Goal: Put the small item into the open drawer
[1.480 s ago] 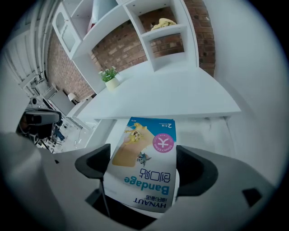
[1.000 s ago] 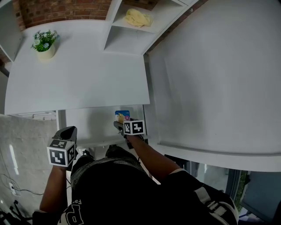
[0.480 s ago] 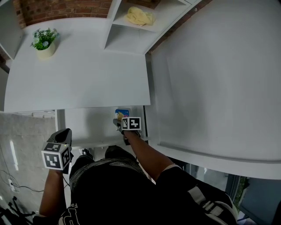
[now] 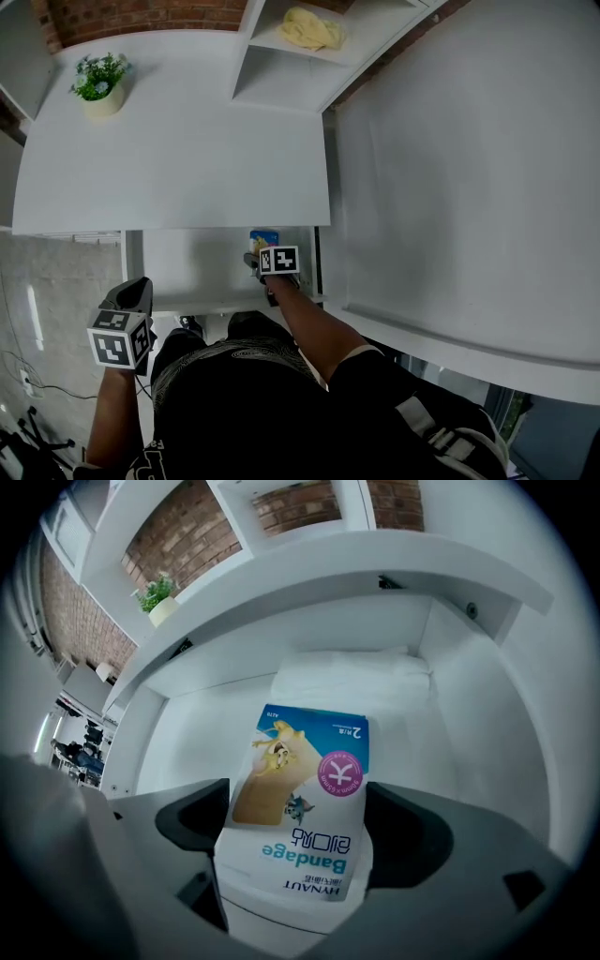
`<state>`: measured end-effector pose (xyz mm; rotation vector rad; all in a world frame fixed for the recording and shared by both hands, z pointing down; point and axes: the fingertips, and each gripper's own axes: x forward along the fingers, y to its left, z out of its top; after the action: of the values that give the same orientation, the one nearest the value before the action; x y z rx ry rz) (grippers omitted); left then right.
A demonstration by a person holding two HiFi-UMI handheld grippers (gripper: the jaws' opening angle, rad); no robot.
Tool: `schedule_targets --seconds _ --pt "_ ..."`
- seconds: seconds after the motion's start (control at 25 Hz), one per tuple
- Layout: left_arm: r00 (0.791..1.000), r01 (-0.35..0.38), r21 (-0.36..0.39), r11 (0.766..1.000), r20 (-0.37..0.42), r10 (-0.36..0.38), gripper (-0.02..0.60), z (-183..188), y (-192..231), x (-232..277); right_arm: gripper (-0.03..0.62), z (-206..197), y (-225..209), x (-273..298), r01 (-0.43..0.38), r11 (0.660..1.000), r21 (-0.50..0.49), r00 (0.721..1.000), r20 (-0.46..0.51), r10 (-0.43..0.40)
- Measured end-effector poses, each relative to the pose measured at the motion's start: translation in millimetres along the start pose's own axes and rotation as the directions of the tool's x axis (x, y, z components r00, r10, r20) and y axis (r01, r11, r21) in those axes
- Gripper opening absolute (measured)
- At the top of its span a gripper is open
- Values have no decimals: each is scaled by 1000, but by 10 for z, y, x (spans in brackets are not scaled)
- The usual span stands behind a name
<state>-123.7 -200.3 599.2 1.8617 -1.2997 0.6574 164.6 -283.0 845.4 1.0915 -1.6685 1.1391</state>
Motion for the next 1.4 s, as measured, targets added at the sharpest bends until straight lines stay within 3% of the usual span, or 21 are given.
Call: schedule_targets --seconds 0.56,1.0,1.24,1.28,1.32,1.4 --pt "999 -34 -22 999 -2 34 18 -25 -8 -52 454 18 9 103 74 993 -92 997 -24 -76" --pt "1000 4 -6 1000 27 -3 18 -10 -3 -40 454 80 37 -54 73 994 -85 997 9 -72" --pt "998 44 26 999 48 -46 18 50 -12 -56 452 144 216 -355 49 994 -100 995 89 -40" --pt "997 51 32 998 51 -52 18 60 -11 -60 440 164 260 -416 47 993 -110 993 111 -35" --pt "997 57 39 998 54 -59 18 70 -12 -66 387 187 295 -482 52 991 -123 990 136 -35" --pt "995 72 52 996 61 -75 18 88 -24 -81 234 231 347 -612 75 986 -152 982 185 -46"
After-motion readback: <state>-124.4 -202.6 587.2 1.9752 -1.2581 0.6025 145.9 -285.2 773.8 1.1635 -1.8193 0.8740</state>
